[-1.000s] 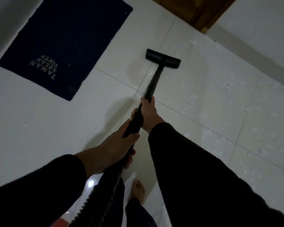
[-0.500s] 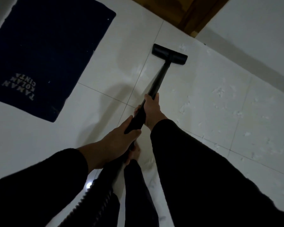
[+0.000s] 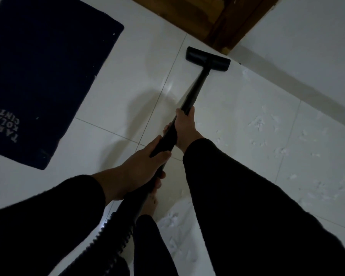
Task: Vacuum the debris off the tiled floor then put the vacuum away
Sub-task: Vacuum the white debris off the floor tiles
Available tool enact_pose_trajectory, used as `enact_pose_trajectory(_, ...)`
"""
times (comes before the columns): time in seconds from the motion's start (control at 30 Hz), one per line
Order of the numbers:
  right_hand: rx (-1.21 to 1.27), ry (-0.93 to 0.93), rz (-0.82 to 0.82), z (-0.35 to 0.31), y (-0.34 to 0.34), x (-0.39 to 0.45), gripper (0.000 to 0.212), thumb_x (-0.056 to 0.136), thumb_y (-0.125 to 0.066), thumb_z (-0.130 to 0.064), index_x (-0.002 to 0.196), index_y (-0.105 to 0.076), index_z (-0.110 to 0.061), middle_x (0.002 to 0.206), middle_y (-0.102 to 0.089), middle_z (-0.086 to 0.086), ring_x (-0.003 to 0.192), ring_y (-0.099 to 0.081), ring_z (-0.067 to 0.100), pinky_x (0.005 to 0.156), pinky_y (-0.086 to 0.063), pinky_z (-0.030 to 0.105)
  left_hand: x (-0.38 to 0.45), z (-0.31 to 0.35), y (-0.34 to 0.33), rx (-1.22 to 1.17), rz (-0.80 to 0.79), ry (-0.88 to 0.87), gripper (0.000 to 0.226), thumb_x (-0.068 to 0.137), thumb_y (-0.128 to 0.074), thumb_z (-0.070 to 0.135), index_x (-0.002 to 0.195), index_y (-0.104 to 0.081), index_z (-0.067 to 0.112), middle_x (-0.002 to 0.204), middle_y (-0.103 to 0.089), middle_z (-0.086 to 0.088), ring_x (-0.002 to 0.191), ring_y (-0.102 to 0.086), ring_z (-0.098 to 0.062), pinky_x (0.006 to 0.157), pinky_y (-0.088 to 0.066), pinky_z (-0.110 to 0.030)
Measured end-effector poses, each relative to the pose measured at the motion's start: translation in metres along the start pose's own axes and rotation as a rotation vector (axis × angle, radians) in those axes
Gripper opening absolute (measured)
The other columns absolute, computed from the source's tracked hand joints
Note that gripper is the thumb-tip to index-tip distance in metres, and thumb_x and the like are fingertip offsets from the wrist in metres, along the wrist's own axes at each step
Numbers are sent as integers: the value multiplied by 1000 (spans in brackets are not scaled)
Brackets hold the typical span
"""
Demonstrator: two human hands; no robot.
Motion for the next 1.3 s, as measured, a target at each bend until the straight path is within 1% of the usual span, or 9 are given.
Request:
enact_pose_trajectory(0.13,-24,11,30,-25,11,12,50,99,-42,-20,143,-30,-41,75,-45,8,44,-46,18,44,-45,25,16,20,-13,-64,-21,24,51,96,-47,31,138,-27,52,70,-52,-9,41,-49,-12,44,-43,-25)
enact_pose_trajectory(0.3,-52,40,72,-51,34,21,46,99,-40,-18,141,-32,-37,85,-45,11,47,-46,19,43,-45,25,32,38,-37,-83,-62,23,49,97,-45,29,139,-28,48,70,-50,-10,41,-47,-13,41,-42,-24)
enact_pose_trajectory(0.4,-44,47,75,-57,47,24,46,99,-40,-17,141,-32,-33,84,-45,11,47,-46,19,44,-46,26,36,42,-50,-82,-76,25,49,97,-44,28,138,-27,48,70,-49,-11,42,-46,-14,41,-42,-23)
enact_pose_trajectory(0.6,-50,50,85,-60,64,25,47,99,-41,-19,143,-31,-35,88,-45,11,49,-46,20,45,-46,26,40,39,-66,-84,-97,22,48,97,-45,29,138,-29,48,69,-48,-10,43,-46,-14,42,-42,-23)
enact_pose_trajectory(0.83,-15,69,112,-69,93,24,50,99,-41,-17,144,-31,-35,77,-44,10,44,-45,19,43,-44,25,43,42,-86,-11,-121,-37,49,97,-45,26,140,-29,46,66,-49,-9,42,-46,-14,41,-42,-24)
enact_pose_trajectory(0.97,-23,49,123,-71,105,29,48,99,-42,-19,143,-32,-37,79,-45,10,47,-46,20,44,-46,26,43,45,-97,-12,-132,-46,46,97,-45,25,136,-33,47,65,-48,-9,42,-46,-15,42,-43,-25)
enact_pose_trajectory(1.1,-19,51,151,-78,113,33,49,99,-41,-18,145,-30,-34,79,-45,11,48,-47,20,44,-46,26,54,50,-102,-8,-152,-20,48,97,-45,26,138,-31,47,65,-49,-9,43,-47,-15,43,-43,-25)
enact_pose_trajectory(1.2,7,39,169,-83,119,40,48,100,-41,-18,145,-30,-33,85,-45,11,48,-46,20,43,-45,25,64,56,-104,12,-159,-8,49,97,-45,26,140,-29,44,65,-51,-8,42,-48,-15,42,-43,-24)
enact_pose_trajectory(1.3,17,28,170,-81,120,41,48,100,-41,-19,144,-30,-34,88,-45,11,48,-46,20,43,-45,25,67,56,-104,24,-171,3,45,97,-45,26,137,-33,41,65,-51,-9,42,-48,-14,41,-43,-23)
Point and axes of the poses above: each hand's wrist, its own x-axis towards the middle knuckle, its own y-axis out of the back of the hand, z = x × y, the point moved 7 cm from there along x, towards the middle knuckle
